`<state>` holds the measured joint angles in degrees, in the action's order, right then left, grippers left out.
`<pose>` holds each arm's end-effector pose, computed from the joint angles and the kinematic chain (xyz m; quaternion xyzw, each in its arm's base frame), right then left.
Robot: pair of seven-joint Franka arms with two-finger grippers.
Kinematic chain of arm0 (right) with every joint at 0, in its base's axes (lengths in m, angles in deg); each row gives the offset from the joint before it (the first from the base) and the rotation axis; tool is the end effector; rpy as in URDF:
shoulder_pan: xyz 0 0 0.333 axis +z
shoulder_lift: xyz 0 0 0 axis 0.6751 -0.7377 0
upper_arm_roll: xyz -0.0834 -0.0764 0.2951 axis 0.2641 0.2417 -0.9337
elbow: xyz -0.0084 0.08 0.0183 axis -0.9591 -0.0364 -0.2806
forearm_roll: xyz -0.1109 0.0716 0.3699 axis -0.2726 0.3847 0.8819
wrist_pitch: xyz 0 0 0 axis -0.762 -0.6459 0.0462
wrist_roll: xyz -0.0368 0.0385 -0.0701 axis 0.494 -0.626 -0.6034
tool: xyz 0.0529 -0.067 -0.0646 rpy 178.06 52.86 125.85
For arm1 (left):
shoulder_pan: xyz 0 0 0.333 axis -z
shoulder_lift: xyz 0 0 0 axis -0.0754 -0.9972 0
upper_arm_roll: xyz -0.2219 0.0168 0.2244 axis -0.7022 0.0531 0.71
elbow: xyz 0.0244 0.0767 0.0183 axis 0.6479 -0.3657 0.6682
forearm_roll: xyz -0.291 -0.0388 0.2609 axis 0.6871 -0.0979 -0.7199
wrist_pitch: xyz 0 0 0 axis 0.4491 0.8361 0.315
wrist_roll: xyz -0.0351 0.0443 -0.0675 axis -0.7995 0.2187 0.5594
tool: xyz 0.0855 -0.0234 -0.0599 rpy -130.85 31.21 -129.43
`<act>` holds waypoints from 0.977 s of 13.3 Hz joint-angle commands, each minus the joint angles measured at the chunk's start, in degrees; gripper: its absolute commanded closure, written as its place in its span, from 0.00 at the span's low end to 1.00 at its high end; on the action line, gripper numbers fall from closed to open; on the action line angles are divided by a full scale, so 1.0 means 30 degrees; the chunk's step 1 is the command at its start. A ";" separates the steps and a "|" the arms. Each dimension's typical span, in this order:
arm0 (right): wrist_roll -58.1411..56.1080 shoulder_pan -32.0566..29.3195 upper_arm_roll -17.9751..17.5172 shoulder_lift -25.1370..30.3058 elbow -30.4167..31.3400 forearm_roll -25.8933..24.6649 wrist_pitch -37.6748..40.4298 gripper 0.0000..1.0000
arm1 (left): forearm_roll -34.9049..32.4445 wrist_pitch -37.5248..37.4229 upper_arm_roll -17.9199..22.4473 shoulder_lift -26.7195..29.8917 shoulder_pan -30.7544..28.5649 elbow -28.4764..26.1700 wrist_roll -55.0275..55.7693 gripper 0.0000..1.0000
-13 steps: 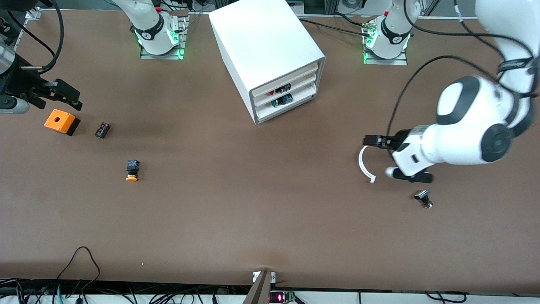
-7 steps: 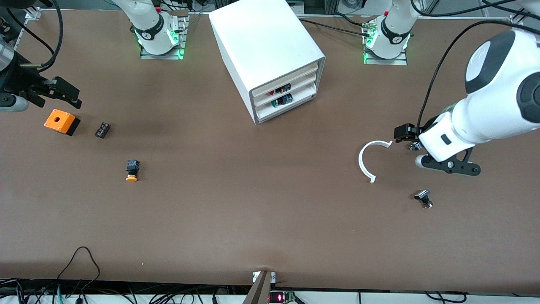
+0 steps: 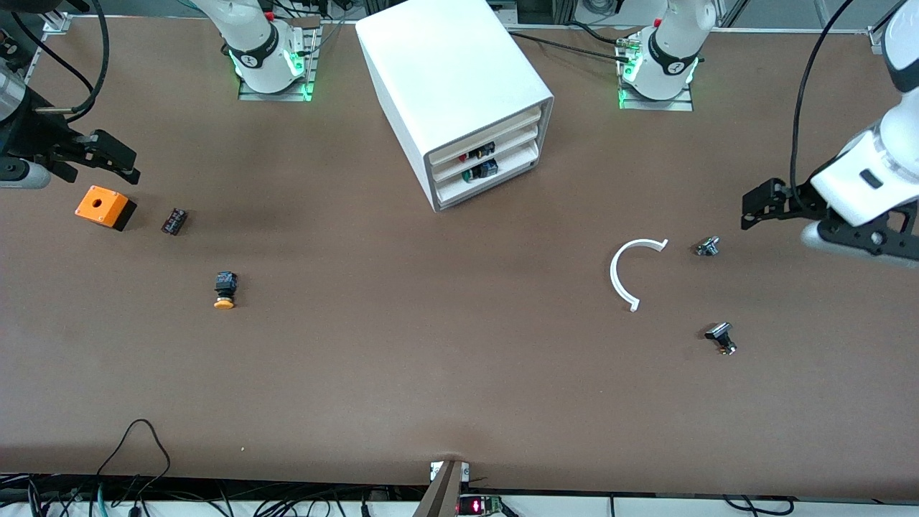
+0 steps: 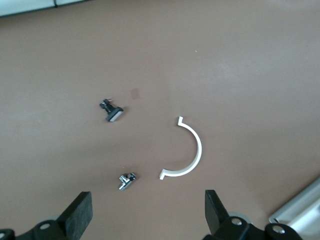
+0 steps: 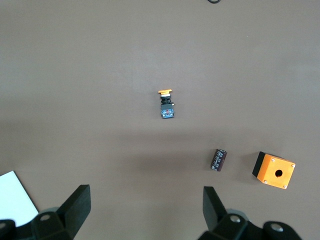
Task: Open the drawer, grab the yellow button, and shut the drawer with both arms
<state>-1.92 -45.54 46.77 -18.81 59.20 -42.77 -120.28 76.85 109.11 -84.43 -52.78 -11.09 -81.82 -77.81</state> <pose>0.5501 0.0168 0.6053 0.9998 -0.0090 0.0158 0.0063 0.6042 -0.0515 0.5996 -0.9956 0.0888 -0.0304 0.0002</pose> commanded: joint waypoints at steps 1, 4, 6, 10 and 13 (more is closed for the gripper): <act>-0.0224 0.0174 0.0098 0.0185 -0.0185 -0.0290 0.0206 0.01 | 0.0331 0.3909 0.2284 0.2988 0.1694 -0.4287 -0.0194 0.01; -0.0253 0.0174 0.0098 0.0156 -0.0244 -0.0290 0.0206 0.01 | 0.0331 0.2848 0.3343 0.3374 0.2693 -0.4765 0.0918 0.01; -0.0282 0.0174 0.0098 0.0098 -0.0244 -0.0289 0.0264 0.01 | 0.0301 0.2085 0.3343 0.3551 0.2752 -0.4708 0.1327 0.01; -0.0282 0.0174 0.0127 0.0068 -0.0449 -0.0260 0.0323 0.01 | 0.0213 0.0820 0.3138 0.2793 0.2636 -0.3567 0.1770 0.01; -0.0253 0.0174 0.0127 0.0068 -0.0478 -0.0260 0.0323 0.01 | 0.0272 0.0791 0.3109 0.2321 0.2780 -0.2862 0.1828 0.01</act>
<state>-2.16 -45.46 46.77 -18.78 58.79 -42.77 -120.27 76.94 113.01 -75.40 -44.19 -3.39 -93.43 -72.85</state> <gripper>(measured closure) 0.004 0.009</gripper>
